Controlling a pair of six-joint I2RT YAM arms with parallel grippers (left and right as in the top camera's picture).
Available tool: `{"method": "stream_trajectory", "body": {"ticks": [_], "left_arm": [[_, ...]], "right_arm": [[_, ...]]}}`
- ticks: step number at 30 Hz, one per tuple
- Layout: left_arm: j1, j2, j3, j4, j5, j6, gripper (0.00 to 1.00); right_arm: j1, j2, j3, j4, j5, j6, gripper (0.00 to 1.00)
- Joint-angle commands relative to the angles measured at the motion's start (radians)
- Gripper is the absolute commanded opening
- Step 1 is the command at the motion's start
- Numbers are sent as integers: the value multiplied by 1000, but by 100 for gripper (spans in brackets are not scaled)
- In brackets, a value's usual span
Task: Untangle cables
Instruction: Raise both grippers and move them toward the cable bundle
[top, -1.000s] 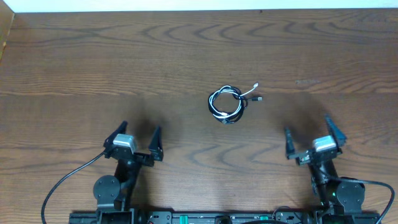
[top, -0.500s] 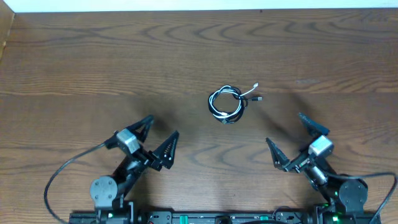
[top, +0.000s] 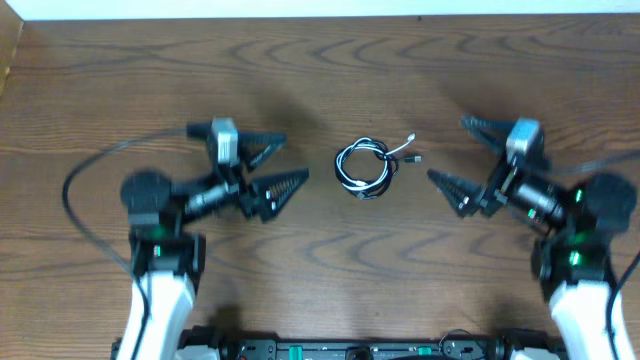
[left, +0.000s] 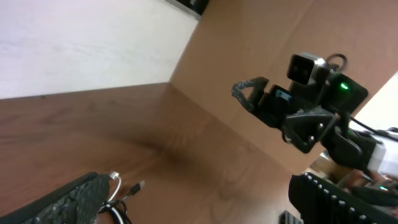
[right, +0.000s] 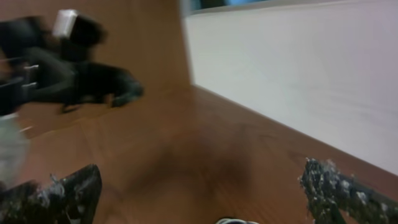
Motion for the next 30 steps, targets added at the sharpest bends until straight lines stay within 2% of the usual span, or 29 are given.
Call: {"method": "stream_trajectory", "body": {"ticks": [1, 8, 14, 22, 26, 30], "left_arm": [[2, 156, 122, 1, 121, -35, 98], [2, 389, 282, -13, 81, -35, 98], [2, 522, 368, -77, -56, 6, 98], [-88, 548, 397, -438, -476, 251, 98], [-143, 549, 397, -597, -527, 339, 98], [-150, 552, 397, -748, -641, 341, 98]], "right_arm": [[-34, 201, 169, -1, -247, 63, 99], [-35, 562, 437, -1, -341, 177, 99], [-22, 766, 575, -1, -335, 199, 99], [-15, 918, 603, -5, -335, 197, 99], [-11, 982, 603, -72, -337, 157, 99], [5, 1020, 603, -284, -238, -10, 99]]}}
